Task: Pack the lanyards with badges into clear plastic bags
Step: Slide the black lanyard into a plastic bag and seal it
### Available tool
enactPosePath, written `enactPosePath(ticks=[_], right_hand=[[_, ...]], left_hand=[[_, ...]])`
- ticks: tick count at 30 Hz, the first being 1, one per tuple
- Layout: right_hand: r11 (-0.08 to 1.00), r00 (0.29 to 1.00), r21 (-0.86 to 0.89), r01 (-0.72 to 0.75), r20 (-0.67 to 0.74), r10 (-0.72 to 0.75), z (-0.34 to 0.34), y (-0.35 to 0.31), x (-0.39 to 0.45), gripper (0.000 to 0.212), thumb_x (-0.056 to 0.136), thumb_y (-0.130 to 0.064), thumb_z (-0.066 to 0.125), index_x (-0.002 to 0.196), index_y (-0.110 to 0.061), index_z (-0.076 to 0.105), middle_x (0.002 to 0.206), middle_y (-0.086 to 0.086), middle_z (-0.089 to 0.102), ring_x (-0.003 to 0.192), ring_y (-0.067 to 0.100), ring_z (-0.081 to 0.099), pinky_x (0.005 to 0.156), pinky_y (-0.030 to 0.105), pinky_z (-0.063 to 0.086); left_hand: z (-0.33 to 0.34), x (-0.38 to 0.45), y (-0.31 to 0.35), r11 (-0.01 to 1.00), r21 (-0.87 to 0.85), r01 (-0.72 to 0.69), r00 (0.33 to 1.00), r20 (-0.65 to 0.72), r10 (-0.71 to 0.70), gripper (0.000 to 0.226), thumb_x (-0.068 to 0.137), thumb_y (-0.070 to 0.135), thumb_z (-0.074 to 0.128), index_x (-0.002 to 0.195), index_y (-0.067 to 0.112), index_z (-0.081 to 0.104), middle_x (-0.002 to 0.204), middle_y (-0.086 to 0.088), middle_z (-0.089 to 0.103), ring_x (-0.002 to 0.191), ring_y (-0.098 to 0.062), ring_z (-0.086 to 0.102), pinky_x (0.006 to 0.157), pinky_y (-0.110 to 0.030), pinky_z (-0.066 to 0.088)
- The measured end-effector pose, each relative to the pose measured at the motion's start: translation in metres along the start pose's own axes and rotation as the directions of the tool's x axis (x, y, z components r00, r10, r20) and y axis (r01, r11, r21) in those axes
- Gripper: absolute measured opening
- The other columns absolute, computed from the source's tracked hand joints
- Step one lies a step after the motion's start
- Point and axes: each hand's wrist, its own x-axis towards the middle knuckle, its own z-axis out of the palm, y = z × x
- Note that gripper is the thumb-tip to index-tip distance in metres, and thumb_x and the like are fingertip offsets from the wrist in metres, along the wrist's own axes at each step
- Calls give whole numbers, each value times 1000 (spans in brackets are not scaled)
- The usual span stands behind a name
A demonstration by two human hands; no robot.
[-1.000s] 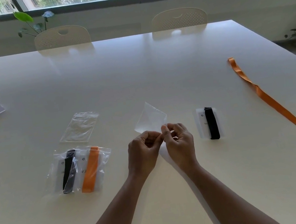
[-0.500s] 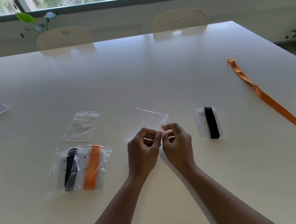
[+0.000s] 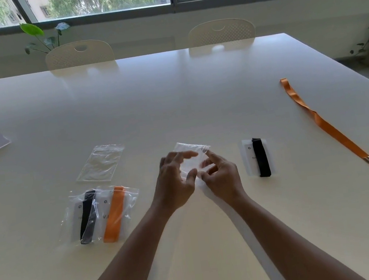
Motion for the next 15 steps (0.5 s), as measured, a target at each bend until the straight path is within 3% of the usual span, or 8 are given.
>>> enactPosePath(ticks=[3,5,7,10,15], right_hand=[[1000,997,14,-26,67,25,-8,-2,6,68,79,-11,76,140,-25,51,89,-10,65,63,-2,61,59,4,45],[999,992,-8,-33,122,33,-13,-4,9,74,78,-14,79,143,-28,46,90,-10,64,67,1,61,59,5,47],[999,984,-31,-41,170,45,-18,-6,12,79,76,-15,81,145,-29,43,91,-11,64,69,2,62,60,6,48],[997,972,-60,-49,227,62,-26,-10,14,83,74,-16,82,144,-32,42,93,-13,64,68,0,61,60,5,47],[991,966,-123,-42,247,71,-43,-12,18,69,75,-24,82,136,-34,52,104,-11,63,82,4,64,62,11,48]], left_hand=[[-12,16,-1,969,196,-153,963,249,101,84,76,35,79,147,28,35,146,4,34,134,-17,26,113,-38,35],[-16,25,-2,945,252,-208,916,389,97,107,70,45,81,154,29,17,156,5,16,144,-18,9,116,-40,23],[-17,33,-3,930,273,-247,890,443,106,118,66,53,82,156,30,8,162,7,7,149,-14,-3,117,-41,11],[-16,42,0,922,280,-267,877,467,113,120,65,57,83,156,30,10,163,7,11,151,-9,-3,120,-42,5],[-15,47,8,927,254,-274,869,479,126,105,68,62,78,152,28,26,156,5,33,148,-13,15,121,-48,13]])
